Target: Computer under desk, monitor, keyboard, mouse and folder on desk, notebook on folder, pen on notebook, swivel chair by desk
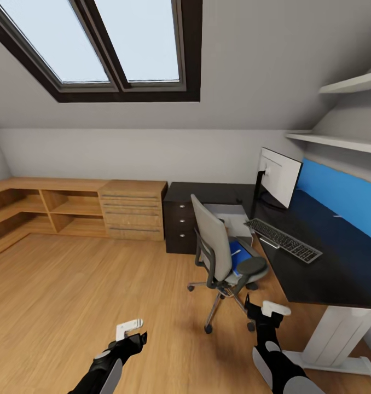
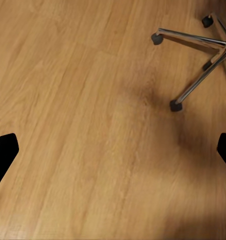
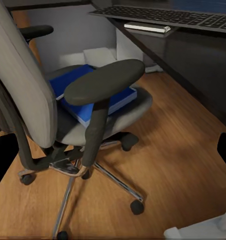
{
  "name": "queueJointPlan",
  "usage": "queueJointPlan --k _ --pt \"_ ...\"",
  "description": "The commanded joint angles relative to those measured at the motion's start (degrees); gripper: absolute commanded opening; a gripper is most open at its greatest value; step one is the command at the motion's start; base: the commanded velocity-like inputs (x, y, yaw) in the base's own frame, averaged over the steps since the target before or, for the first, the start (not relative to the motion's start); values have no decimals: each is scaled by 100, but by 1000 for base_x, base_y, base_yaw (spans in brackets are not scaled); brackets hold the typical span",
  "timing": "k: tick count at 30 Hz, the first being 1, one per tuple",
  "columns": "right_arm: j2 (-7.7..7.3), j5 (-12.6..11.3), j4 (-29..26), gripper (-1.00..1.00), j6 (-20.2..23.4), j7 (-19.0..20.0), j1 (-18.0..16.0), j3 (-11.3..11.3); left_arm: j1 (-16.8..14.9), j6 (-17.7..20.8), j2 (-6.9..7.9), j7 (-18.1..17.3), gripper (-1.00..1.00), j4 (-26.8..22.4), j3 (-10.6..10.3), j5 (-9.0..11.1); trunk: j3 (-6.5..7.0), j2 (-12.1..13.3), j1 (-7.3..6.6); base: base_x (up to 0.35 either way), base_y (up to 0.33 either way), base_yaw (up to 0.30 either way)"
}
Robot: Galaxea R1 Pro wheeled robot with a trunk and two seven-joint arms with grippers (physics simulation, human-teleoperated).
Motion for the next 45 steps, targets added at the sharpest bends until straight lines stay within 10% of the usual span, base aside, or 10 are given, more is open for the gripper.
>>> queueJointPlan --k 1,19,38,45 --pt "4 13 30 100 -17 -14 -4 -10 -2 -6 -2 27 100 35 4 57 -25 -46 23 0 0 0" --pt "-47 95 144 100 -114 22 -2 20 -2 -1949 -8 16 100 1278 0 47 -348 -768 418 0 0 0" --pt "-74 102 42 100 -104 -27 -2 12 -2 -2104 -32 15 100 1716 -46 27 -690 -1530 836 0 0 0" --pt "-296 43 -8 100 29 -21 -2 -4 -2 -2223 -25 9 100 1778 -65 23 -815 -1811 989 0 0 0"
